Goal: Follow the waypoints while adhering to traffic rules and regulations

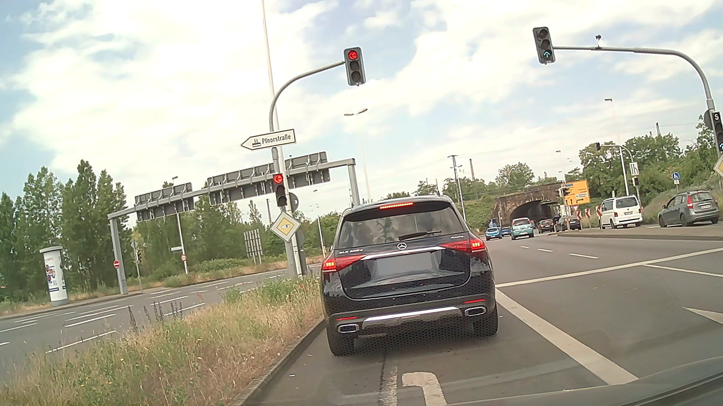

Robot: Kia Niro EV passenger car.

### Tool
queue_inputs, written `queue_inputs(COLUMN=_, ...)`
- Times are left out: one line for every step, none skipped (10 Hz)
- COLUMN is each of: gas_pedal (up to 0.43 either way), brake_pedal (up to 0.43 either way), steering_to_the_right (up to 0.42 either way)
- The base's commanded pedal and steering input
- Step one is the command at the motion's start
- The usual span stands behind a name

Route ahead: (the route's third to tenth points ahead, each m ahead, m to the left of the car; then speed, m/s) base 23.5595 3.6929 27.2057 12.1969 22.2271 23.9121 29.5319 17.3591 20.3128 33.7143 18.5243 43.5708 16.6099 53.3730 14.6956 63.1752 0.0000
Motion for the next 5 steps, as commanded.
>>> queue_inputs(gas_pedal=0.000, brake_pedal=0.299, steering_to_the_right=0.007)
queue_inputs(gas_pedal=0.000, brake_pedal=0.299, steering_to_the_right=0.008)
queue_inputs(gas_pedal=0.000, brake_pedal=0.299, steering_to_the_right=0.007)
queue_inputs(gas_pedal=0.000, brake_pedal=0.299, steering_to_the_right=0.007)
queue_inputs(gas_pedal=0.000, brake_pedal=0.299, steering_to_the_right=0.008)
